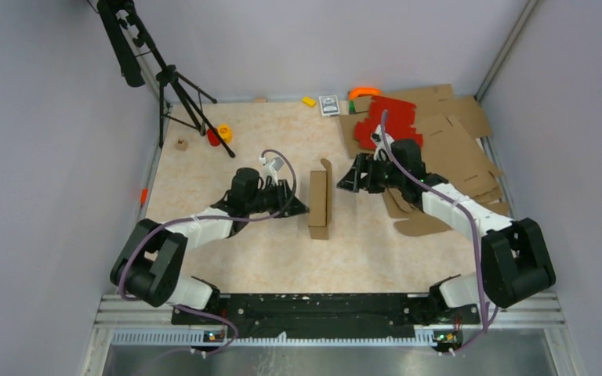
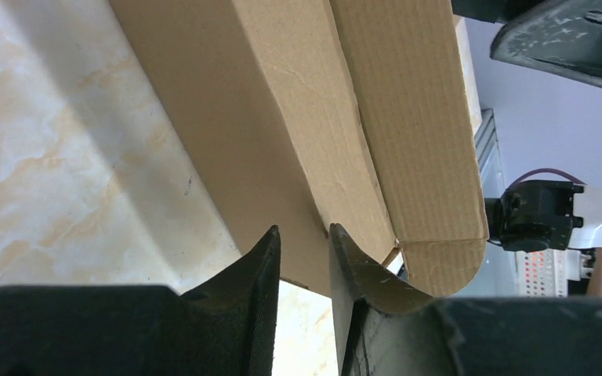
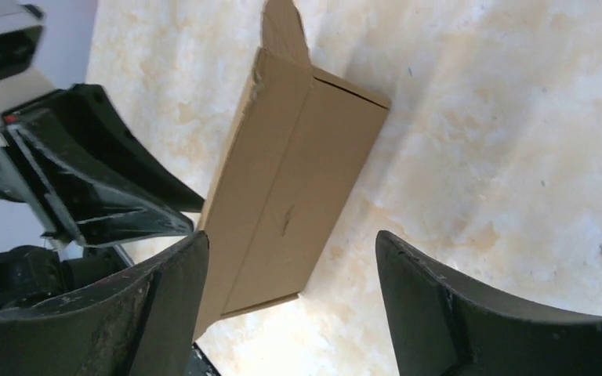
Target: Fold the paper box
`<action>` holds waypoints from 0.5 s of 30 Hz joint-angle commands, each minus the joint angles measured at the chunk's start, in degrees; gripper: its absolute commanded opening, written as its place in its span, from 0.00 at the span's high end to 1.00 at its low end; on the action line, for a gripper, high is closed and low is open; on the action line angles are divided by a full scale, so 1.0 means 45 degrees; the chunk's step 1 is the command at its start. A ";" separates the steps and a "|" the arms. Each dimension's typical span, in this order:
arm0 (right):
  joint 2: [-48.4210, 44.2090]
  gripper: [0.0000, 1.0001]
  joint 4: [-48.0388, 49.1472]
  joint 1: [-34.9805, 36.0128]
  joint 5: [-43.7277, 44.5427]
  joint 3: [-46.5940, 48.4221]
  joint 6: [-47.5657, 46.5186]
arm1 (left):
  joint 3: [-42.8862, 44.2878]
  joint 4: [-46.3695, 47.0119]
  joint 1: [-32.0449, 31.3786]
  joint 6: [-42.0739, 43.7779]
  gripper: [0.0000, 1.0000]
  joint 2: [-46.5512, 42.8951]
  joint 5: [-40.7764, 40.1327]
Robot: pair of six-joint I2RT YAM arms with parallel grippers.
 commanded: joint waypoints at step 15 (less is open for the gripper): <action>0.2056 0.15 -0.0586 0.0671 -0.1974 0.2897 0.0499 | 0.0534 0.3298 -0.2076 -0.1756 0.73 0.1200 0.0287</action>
